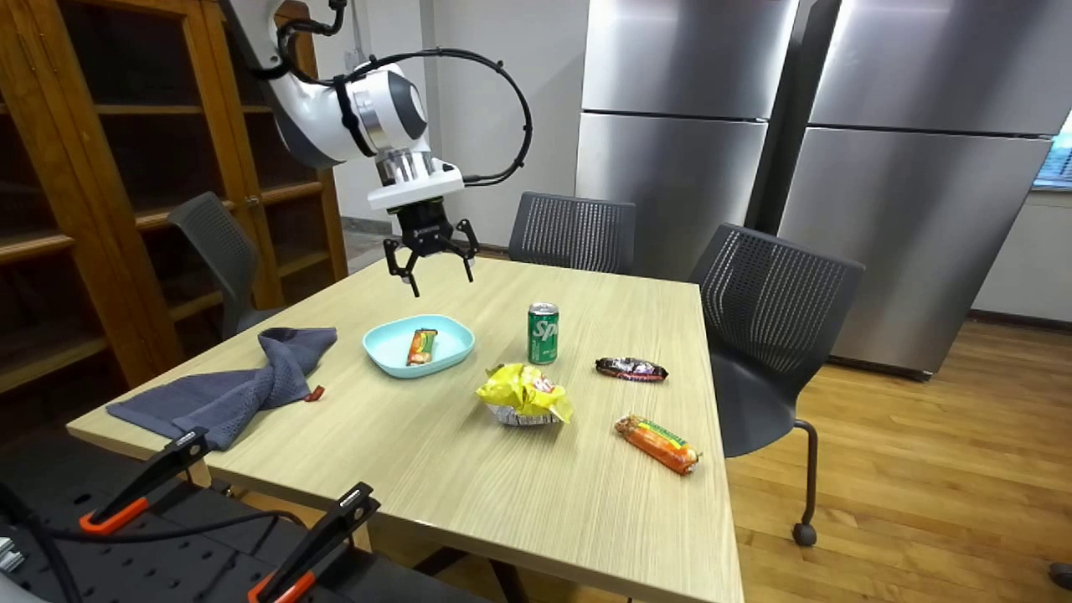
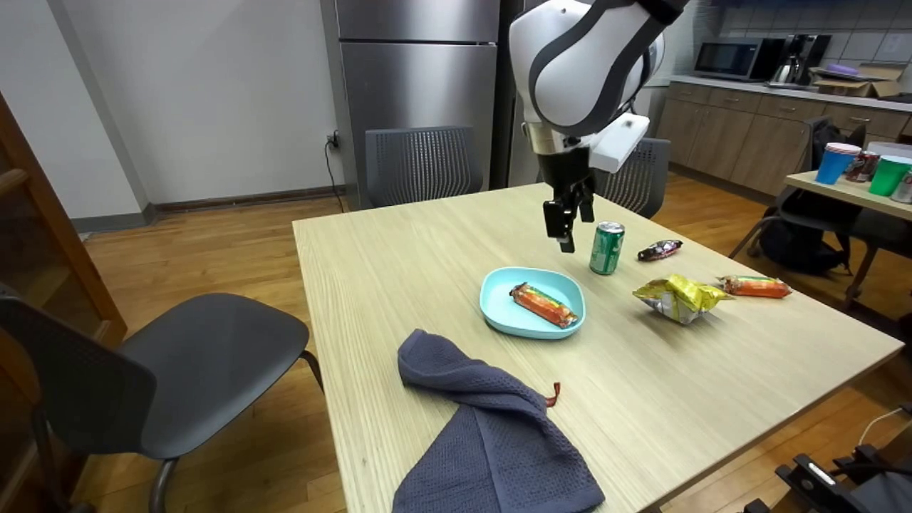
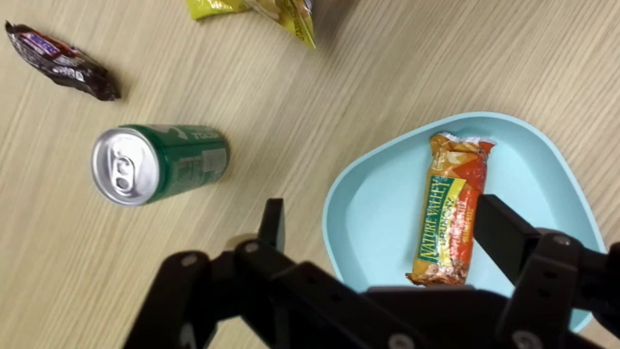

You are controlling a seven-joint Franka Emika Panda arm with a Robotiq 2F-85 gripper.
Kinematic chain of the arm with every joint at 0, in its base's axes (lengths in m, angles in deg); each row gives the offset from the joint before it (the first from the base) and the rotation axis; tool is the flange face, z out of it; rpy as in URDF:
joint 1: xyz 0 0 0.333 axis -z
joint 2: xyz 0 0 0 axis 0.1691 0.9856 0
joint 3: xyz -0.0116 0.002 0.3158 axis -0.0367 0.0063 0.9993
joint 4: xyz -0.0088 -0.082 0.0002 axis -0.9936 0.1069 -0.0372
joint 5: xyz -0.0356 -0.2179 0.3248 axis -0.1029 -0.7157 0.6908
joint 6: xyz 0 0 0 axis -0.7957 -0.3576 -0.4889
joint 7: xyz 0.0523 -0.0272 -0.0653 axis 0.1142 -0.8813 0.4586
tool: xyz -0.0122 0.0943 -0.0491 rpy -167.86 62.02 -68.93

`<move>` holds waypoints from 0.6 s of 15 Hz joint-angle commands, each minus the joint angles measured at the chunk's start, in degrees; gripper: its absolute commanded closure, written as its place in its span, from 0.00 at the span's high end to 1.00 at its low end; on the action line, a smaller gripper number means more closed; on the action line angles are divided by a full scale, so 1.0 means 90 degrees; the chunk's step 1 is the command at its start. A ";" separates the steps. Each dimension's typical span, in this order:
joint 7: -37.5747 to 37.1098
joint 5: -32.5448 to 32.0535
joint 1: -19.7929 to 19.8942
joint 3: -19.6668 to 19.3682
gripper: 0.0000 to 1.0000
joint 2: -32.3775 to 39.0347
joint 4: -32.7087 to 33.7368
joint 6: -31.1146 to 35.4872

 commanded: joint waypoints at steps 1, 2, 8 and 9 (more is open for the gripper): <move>0.0165 0.0415 0.0483 0.0054 1.00 -0.0559 -0.0389 0.0050; 0.0167 0.0563 0.0608 0.0051 1.00 -0.0619 -0.0392 0.0041; -0.0136 0.1649 0.1318 -0.0085 1.00 -0.0824 -0.0284 0.0190; -0.0225 0.1827 0.1391 -0.0130 1.00 -0.0831 -0.0253 0.0203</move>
